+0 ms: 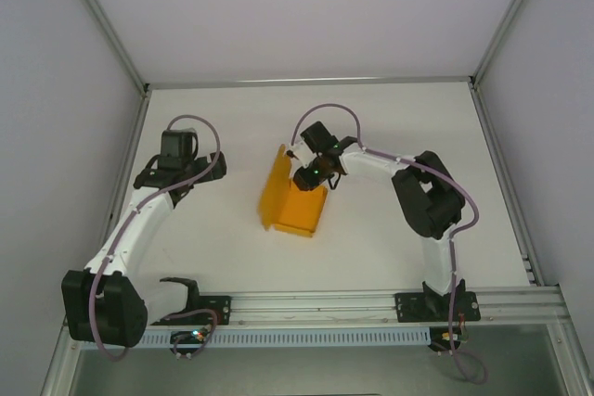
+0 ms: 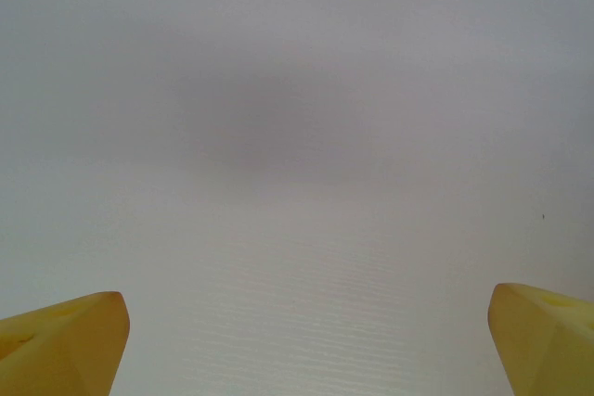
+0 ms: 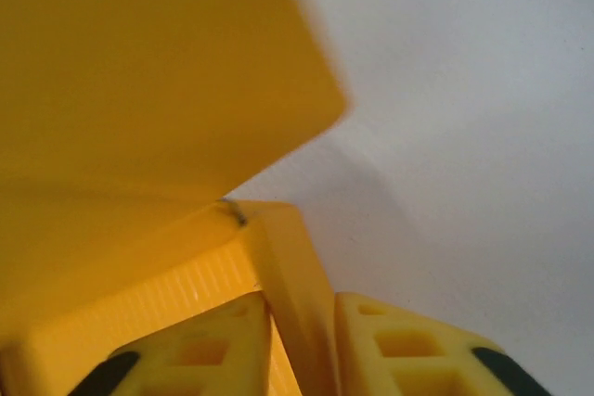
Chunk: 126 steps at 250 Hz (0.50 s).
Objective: Assemble paper box
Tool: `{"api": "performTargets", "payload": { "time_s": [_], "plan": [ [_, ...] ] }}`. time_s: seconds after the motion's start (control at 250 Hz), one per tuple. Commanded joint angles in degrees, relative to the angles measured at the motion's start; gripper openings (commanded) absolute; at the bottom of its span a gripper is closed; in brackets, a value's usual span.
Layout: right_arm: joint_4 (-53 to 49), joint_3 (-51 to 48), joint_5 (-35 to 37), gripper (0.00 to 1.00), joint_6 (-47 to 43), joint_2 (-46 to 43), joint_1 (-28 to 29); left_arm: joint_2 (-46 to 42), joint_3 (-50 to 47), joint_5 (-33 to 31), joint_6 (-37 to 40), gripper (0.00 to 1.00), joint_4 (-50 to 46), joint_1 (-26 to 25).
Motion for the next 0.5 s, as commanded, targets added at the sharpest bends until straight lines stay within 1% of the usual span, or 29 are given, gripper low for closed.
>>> {"api": "performTargets", "payload": {
  "time_s": [0.0, 0.052, 0.104, 0.152, 0.192, 0.228, 0.284, 0.383, 0.427, 0.499],
  "plan": [
    [0.4, -4.2, 7.3, 0.15, 4.8, -3.2, 0.6, -1.2, 0.3, 0.3, -1.4, 1.00, 0.4, 0.5],
    [2.5, -7.0, 10.6, 0.12, 7.5, -5.3, 1.2, -1.2, 0.3, 0.3, -1.4, 1.00, 0.6, 0.4],
    [4.3, -9.9, 15.8, 0.07, 10.9, -7.4, 2.0, -1.2, 0.3, 0.1, -1.4, 1.00, 1.0, 0.4],
    [4.6, -11.7, 20.3, 0.06, 12.9, -8.9, 3.1, -1.1, 0.3, 0.1, -1.5, 1.00, 1.1, 0.4],
    [4.2, -12.9, 23.5, 0.11, 14.7, -9.6, 4.0, -1.1, 0.3, 0.1, -1.4, 1.00, 1.1, 0.4],
    [3.2, -13.5, 24.4, 0.17, 15.8, -9.8, 4.6, -1.0, 0.4, 0.4, -1.4, 1.00, 1.1, 0.4],
    [2.3, -14.6, 25.5, 0.17, 17.2, -9.5, 5.6, -0.9, 0.4, 1.8, -1.1, 1.00, 1.4, 0.3],
    [0.0, -15.7, 27.5, 0.21, 18.7, -8.7, 6.6, -0.7, 0.3, 5.1, -1.2, 1.00, 1.5, -0.3],
    [-1.2, -15.8, 27.7, 0.23, 18.8, -8.8, 6.7, -0.7, 0.3, 4.7, -1.0, 1.00, 1.5, -0.6],
    [-2.5, -16.2, 28.8, 0.22, 19.3, -10.1, 6.8, -0.9, 0.3, 3.3, -1.2, 1.00, 1.4, -0.7]
  ]
}}
